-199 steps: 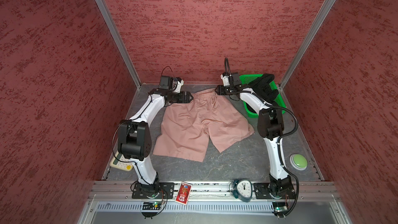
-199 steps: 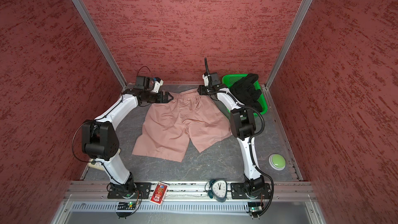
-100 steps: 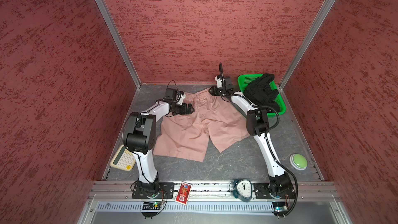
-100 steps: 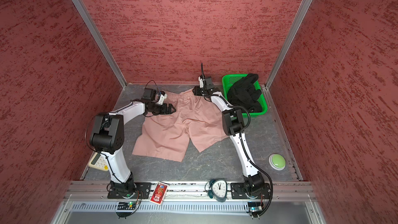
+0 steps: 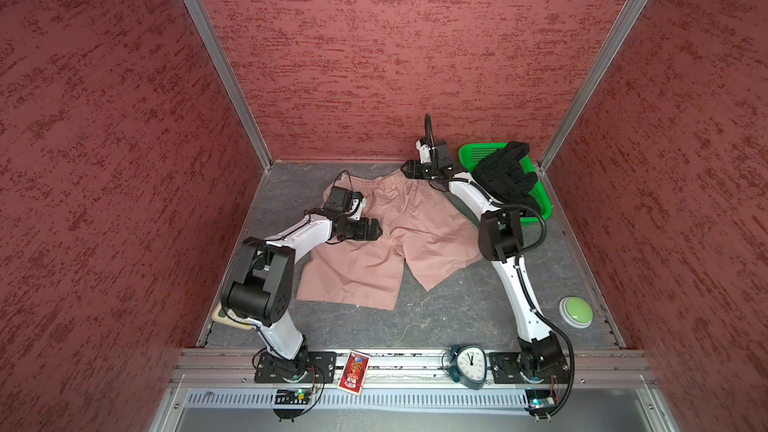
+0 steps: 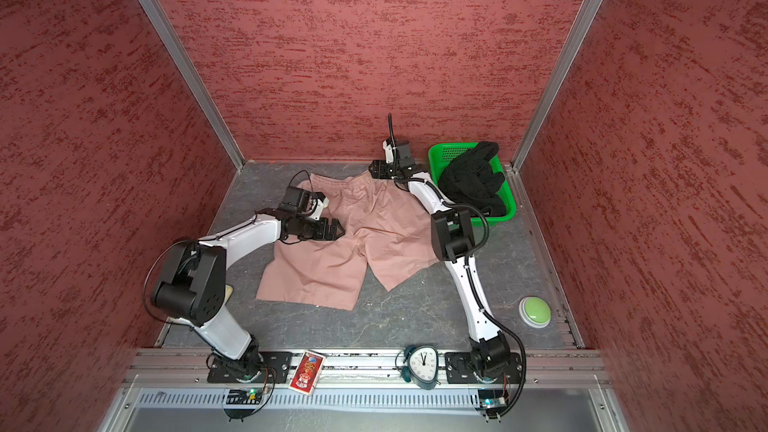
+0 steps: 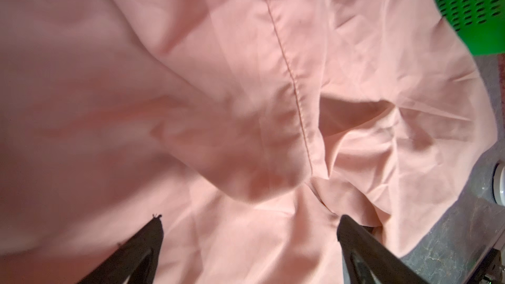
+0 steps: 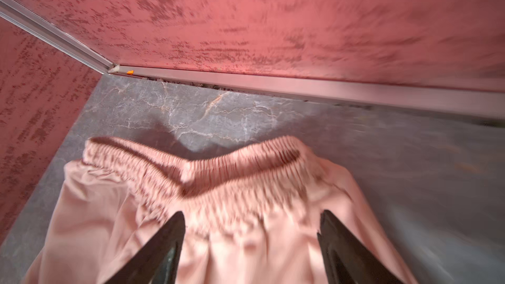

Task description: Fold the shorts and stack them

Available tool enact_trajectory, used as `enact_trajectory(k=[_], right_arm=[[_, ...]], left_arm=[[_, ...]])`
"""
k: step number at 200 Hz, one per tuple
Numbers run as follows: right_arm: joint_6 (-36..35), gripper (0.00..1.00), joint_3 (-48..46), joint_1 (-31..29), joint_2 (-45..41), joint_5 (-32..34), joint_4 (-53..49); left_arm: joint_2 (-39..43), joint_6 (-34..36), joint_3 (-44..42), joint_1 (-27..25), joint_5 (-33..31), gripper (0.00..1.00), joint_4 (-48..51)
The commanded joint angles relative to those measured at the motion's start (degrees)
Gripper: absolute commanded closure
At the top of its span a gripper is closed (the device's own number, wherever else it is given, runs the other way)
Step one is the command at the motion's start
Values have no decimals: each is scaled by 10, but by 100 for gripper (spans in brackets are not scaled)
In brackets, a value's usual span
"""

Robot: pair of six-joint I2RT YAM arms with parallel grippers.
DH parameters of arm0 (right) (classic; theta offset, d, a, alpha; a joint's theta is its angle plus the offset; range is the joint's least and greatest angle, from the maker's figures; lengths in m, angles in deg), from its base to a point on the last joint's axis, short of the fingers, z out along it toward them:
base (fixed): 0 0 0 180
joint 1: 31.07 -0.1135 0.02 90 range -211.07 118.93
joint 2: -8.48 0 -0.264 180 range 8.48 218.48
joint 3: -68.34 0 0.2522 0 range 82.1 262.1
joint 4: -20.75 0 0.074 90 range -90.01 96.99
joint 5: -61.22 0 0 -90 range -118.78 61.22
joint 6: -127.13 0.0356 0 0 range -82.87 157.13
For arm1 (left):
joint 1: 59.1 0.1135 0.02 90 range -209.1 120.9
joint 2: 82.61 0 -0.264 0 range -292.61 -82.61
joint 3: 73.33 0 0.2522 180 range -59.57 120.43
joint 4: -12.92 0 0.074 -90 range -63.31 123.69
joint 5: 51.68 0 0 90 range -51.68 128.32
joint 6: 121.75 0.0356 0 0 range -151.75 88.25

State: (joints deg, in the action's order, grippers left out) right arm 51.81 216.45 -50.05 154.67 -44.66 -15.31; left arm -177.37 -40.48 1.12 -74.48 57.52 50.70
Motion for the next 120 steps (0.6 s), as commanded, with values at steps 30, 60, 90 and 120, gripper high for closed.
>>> enact_trajectory(k=[30,60,90,120], right_arm=[[-67,20,-155,36,-173,158,-43],[-69,20,-156,37,-155,169,-59],[-68,20,-146,46,-135,189,-62],[-61,20,-136,60,-117,192,-71]], left_arm=[[70,-16,-27,25,-61,1,35],[86,-22,-27,23,-49,1,38],[110,-29,-41,15,-53,1,45],[135,-51,-78,0,-42,1,36]])
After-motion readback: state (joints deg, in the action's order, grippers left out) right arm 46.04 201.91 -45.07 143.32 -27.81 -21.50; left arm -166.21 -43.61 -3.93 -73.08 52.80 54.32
